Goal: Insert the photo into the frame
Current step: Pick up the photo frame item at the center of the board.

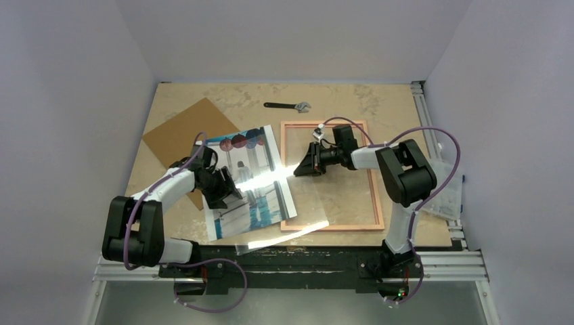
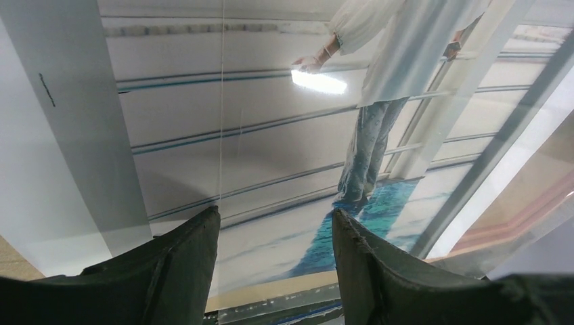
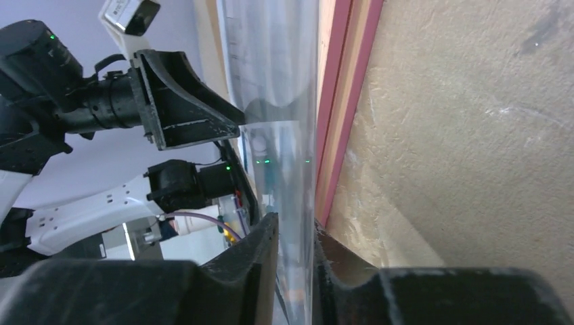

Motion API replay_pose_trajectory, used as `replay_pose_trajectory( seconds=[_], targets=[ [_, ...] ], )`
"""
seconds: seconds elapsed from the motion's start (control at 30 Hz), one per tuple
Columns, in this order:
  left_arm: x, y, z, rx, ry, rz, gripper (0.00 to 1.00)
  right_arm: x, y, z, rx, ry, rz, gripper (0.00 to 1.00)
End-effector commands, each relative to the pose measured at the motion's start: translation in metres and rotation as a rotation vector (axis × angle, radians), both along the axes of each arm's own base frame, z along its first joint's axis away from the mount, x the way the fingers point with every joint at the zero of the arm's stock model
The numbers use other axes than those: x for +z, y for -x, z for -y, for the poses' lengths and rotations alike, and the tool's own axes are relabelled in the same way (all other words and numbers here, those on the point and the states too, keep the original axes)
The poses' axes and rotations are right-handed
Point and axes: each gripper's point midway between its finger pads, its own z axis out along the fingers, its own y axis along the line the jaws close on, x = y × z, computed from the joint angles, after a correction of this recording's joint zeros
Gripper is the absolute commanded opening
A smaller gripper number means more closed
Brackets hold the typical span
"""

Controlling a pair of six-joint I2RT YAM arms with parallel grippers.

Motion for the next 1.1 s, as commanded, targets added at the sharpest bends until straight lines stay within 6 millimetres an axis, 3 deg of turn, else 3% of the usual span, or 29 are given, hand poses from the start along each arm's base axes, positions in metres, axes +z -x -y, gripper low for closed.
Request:
replay_pose_trajectory(
  seconds=[0.0,0.2,0.4,0.53,0.73,0.93,1.07],
  targets=[
    [-0.009,-0.007,0.004,-0.008,0.012,0.029,0.59,0.029,-0.002,-0.008,0.021,-0.123,0.038,0.14],
    [0.006,-0.008,0.003,-0.011,0.011,0.064,0.6,0.049,-0.001,-0.008,0.018,-0.134,0.054,0.0],
    [0.053,-0.014,0.005,-0.004,0.026,0.163,0.61,0.091,-0.002,-0.001,-0.017,-0.102,0.136,0.0],
    [0.086,-0.015,0.01,-0.002,0.039,0.226,0.63,0.137,-0.006,0.011,-0.085,-0.082,0.221,0.0],
    [0.125,-0.017,0.034,-0.024,0.085,0.322,0.67,0.216,-0.009,0.043,-0.262,0.021,0.4,0.0],
    [0.134,-0.023,0.07,-0.095,0.073,0.338,0.7,0.293,0.005,0.09,-0.472,0.177,0.595,0.0],
    [0.134,-0.032,0.11,-0.176,0.085,0.338,0.74,0.33,0.019,0.125,-0.602,0.287,0.699,0.0]
  ],
)
